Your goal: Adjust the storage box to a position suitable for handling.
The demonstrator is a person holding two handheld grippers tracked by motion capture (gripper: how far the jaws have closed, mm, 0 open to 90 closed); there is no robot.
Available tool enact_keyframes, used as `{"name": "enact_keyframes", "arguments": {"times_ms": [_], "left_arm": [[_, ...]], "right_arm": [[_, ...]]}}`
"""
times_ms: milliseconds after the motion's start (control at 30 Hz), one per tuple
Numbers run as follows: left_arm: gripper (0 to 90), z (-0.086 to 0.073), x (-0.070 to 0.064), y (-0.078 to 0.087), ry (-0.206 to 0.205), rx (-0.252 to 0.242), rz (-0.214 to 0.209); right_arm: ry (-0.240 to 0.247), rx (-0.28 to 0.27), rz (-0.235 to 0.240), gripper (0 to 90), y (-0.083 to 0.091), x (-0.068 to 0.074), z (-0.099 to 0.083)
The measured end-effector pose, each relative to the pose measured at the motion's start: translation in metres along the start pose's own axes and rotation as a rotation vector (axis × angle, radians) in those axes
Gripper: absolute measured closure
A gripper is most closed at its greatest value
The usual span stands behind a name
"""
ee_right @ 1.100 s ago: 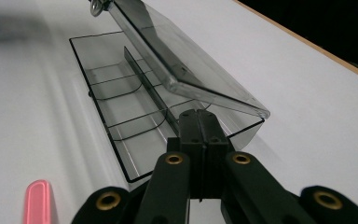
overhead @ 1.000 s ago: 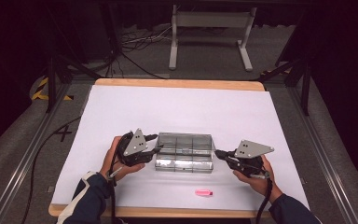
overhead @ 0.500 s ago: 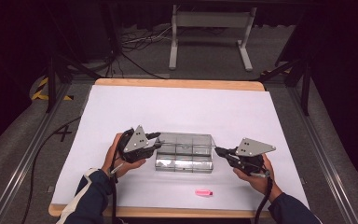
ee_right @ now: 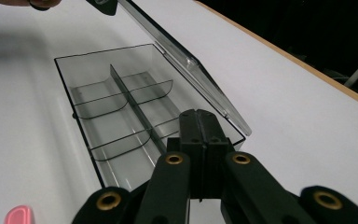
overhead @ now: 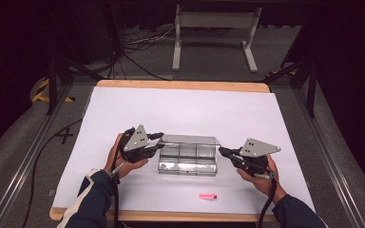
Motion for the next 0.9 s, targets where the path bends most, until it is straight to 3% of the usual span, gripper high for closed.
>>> {"name": "enact_keyframes", "arguments": {"times_ms": [200, 567, 900], "left_arm": [[69.7, -0.002, 0.003, -0.002, 0.013, 0.003, 0.001], [74.4, -0.004, 0.008, -0.002, 0.035, 0.006, -0.003], [75.1, -0.004, 0.01, -0.004, 0.057, -0.006, -0.009]], "right_arm": [[-0.008, -0.012, -0.025, 90.0, 0.0, -0.004, 0.001], [0.005, -0.027, -0.052, 77.8, -0.003, -0.008, 0.006], [0.006, -0.066, -0.059, 78.2, -0.006, -0.015, 0.013]]}}
Point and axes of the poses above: each handheld gripper's, and its own axes: y roughly backward along the jaws, z roughly out of its top, x roughly to its left, the point moved 4 cm from there along -y, roughly forward along the jaws, and after that the axes turned 15 degrees about z, right-handed, at the moved point
